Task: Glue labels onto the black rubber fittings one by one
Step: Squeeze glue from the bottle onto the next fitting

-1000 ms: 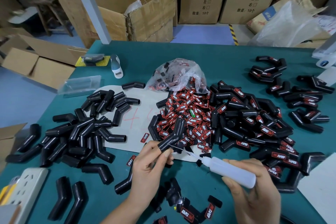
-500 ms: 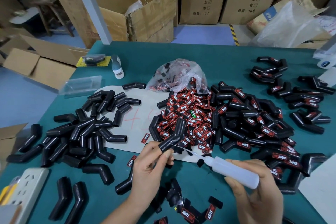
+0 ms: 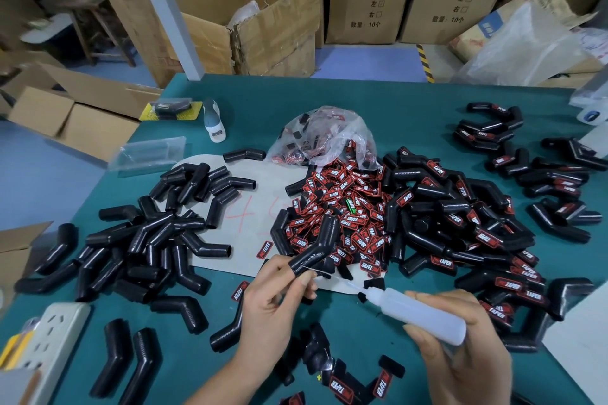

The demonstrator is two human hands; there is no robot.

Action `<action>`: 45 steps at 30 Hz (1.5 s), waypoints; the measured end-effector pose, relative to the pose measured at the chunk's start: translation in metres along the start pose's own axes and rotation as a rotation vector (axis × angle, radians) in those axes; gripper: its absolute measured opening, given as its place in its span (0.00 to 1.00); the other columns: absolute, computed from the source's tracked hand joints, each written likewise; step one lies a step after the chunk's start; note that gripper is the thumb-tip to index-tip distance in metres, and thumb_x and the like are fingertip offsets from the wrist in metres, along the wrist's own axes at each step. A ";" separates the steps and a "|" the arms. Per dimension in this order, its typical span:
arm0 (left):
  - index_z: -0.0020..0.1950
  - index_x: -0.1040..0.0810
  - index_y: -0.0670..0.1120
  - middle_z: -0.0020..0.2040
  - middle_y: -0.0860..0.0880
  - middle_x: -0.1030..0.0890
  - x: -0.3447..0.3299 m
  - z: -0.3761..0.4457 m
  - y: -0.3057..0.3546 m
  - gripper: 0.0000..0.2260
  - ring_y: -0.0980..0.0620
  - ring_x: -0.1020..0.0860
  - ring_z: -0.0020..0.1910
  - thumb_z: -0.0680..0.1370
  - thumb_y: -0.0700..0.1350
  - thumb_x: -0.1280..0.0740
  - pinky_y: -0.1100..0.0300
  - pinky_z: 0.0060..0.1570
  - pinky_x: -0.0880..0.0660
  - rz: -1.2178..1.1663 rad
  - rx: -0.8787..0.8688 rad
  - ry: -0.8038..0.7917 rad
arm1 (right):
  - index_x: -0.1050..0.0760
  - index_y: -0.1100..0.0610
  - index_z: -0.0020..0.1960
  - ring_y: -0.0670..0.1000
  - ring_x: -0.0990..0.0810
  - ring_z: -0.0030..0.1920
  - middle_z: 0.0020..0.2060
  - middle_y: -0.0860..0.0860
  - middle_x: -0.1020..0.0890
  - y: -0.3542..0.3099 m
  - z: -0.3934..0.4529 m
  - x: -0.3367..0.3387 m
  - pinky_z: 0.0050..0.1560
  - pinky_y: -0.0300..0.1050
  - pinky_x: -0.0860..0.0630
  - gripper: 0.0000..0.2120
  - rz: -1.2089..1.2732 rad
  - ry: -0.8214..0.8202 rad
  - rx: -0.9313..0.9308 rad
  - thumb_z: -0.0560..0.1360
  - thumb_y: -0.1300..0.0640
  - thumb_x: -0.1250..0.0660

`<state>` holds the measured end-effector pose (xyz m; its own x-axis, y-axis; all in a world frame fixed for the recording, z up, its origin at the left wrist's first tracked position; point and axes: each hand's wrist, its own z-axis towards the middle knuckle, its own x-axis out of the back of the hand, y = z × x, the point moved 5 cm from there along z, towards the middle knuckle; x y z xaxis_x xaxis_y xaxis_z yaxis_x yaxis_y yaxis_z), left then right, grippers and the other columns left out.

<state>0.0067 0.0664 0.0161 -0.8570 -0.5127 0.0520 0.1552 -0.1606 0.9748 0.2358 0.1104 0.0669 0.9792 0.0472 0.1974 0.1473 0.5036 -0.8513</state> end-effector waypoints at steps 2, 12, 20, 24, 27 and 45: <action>0.47 0.13 0.54 0.44 0.53 0.20 0.000 0.000 0.001 0.08 0.51 0.18 0.38 0.81 0.46 0.31 0.63 0.44 0.21 0.003 -0.007 -0.001 | 0.21 0.44 0.56 0.50 0.18 0.48 0.49 0.43 0.16 0.001 0.002 0.000 0.42 0.44 0.21 0.12 -0.002 0.004 -0.001 0.74 0.54 0.30; 0.50 0.13 0.56 0.45 0.54 0.20 0.000 0.000 0.002 0.09 0.51 0.19 0.39 0.83 0.56 0.31 0.62 0.44 0.21 -0.004 0.010 -0.018 | 0.22 0.37 0.59 0.49 0.18 0.48 0.50 0.43 0.16 -0.001 0.000 -0.001 0.43 0.46 0.22 0.14 -0.011 -0.021 0.052 0.76 0.50 0.28; 0.45 0.13 0.53 0.42 0.53 0.21 -0.001 0.000 0.001 0.10 0.51 0.18 0.38 0.83 0.43 0.30 0.64 0.44 0.21 -0.006 0.029 -0.018 | 0.23 0.36 0.60 0.48 0.18 0.49 0.50 0.42 0.16 -0.001 0.000 0.000 0.44 0.45 0.21 0.15 0.010 -0.023 0.037 0.76 0.50 0.28; 0.44 0.13 0.50 0.41 0.50 0.20 -0.001 -0.001 0.002 0.11 0.54 0.18 0.37 0.80 0.37 0.32 0.67 0.43 0.22 -0.005 0.009 -0.015 | 0.22 0.39 0.59 0.49 0.18 0.49 0.50 0.42 0.16 0.001 0.000 0.002 0.44 0.48 0.21 0.13 -0.010 -0.011 0.018 0.76 0.49 0.28; 0.45 0.13 0.49 0.41 0.51 0.20 -0.002 -0.001 0.001 0.10 0.55 0.18 0.37 0.80 0.38 0.31 0.68 0.43 0.21 -0.020 0.015 -0.013 | 0.21 0.46 0.56 0.50 0.18 0.48 0.50 0.42 0.16 0.001 0.000 0.000 0.41 0.49 0.22 0.10 -0.023 -0.028 0.019 0.75 0.51 0.28; 0.46 0.11 0.52 0.41 0.48 0.19 0.000 0.000 -0.001 0.09 0.51 0.17 0.35 0.80 0.48 0.31 0.64 0.41 0.19 -0.047 0.062 -0.004 | 0.21 0.50 0.54 0.48 0.18 0.47 0.49 0.42 0.17 0.001 0.001 -0.001 0.41 0.46 0.21 0.11 0.004 -0.021 -0.051 0.78 0.44 0.29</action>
<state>0.0063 0.0662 0.0149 -0.8644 -0.5027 0.0066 0.0841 -0.1316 0.9877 0.2352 0.1123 0.0663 0.9767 0.0681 0.2035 0.1503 0.4592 -0.8755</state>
